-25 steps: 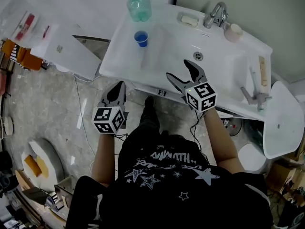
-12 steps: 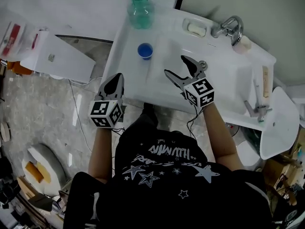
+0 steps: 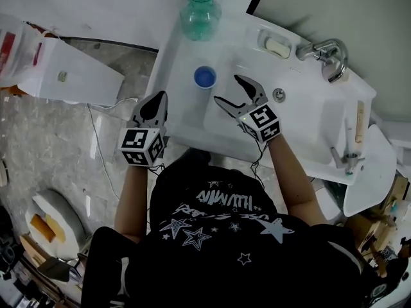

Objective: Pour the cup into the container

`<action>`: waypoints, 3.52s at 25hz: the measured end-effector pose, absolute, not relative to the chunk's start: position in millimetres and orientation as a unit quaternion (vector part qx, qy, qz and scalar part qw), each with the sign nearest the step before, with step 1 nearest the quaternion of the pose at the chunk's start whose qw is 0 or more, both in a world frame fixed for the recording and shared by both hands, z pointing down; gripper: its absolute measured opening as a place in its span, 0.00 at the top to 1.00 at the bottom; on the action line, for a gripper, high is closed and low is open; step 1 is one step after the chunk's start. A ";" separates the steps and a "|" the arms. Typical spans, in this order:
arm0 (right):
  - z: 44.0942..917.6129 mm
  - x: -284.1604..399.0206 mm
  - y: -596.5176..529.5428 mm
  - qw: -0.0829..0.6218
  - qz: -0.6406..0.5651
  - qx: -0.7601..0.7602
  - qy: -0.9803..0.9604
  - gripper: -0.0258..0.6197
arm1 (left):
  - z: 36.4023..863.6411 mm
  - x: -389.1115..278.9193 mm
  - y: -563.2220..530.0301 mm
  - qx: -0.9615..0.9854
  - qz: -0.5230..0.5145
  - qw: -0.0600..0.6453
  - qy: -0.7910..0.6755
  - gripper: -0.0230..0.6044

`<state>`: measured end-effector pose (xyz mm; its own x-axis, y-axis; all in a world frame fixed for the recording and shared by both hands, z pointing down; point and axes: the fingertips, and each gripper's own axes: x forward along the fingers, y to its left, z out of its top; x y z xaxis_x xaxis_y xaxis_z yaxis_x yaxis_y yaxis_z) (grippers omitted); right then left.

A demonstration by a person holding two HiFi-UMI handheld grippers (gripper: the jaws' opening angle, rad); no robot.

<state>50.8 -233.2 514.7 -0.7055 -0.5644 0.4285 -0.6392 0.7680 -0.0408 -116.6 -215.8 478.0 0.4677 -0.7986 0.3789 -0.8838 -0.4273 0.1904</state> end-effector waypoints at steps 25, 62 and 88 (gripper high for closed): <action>548.8 -17.0 -268.2 0.185 0.072 0.288 -0.937 0.44 | 502.0 -140.3 -263.6 0.836 0.151 0.196 -0.490 0.95; 387.5 30.6 -327.4 0.125 0.083 0.322 -0.935 0.54 | 420.3 -123.7 -316.1 0.856 0.094 0.142 -0.489 0.95; 328.7 40.0 -437.2 0.275 0.011 0.324 -0.905 0.54 | 359.7 -108.7 -410.8 0.873 0.060 0.107 -0.472 0.95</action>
